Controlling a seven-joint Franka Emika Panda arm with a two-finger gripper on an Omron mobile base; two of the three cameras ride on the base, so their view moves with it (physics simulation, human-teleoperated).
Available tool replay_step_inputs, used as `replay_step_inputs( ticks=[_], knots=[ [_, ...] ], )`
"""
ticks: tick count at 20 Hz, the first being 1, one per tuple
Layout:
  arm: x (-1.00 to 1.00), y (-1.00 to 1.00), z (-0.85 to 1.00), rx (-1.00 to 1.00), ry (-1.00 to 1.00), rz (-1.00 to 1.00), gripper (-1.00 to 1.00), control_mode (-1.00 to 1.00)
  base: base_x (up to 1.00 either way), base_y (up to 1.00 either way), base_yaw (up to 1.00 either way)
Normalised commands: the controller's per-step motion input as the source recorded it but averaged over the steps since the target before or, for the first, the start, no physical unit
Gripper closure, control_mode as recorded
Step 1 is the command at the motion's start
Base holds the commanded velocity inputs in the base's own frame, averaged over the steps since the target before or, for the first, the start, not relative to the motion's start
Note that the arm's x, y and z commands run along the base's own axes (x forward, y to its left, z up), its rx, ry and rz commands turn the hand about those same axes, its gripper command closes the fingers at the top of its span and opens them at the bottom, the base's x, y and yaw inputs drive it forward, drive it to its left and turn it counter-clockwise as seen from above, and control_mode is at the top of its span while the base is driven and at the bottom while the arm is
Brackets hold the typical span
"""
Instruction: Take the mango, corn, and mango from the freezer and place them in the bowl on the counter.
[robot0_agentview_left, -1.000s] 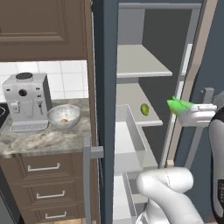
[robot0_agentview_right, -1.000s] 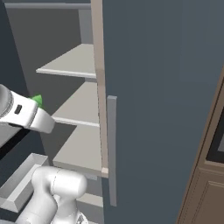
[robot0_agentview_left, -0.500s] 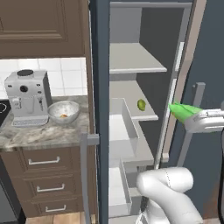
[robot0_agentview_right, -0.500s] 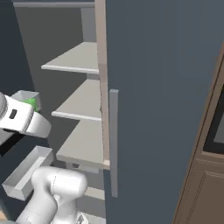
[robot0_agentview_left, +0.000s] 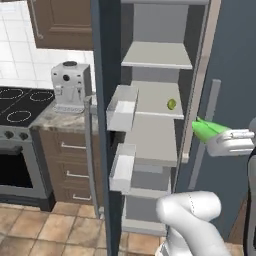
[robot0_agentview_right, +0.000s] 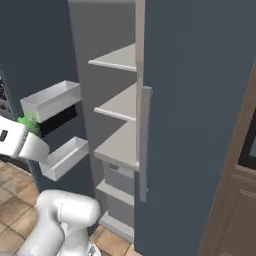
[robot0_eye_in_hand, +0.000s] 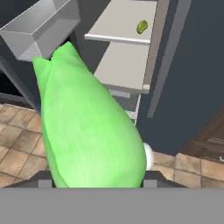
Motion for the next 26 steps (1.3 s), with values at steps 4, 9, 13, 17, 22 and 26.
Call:
replay_step_inputs(
  ticks=[4,9,13,17,22,26],
  knots=[
    [0.00,0.00,0.00,0.00,0.00,0.00,1.00,1.00,-0.05,0.00,1.00],
    [0.00,0.00,0.00,0.00,0.00,0.00,1.00,1.00,-0.02,0.17,1.00],
    [0.00,0.00,0.00,0.00,0.00,0.00,1.00,1.00,0.00,0.27,0.95],
    [0.00,0.00,0.00,0.00,0.00,0.00,1.00,1.00,0.09,0.52,0.77],
    [0.00,0.00,0.00,0.00,0.00,0.00,1.00,1.00,0.65,0.73,0.14],
    [0.00,0.00,0.00,0.00,0.00,0.00,1.00,1.00,1.00,0.60,0.00]
  ],
)
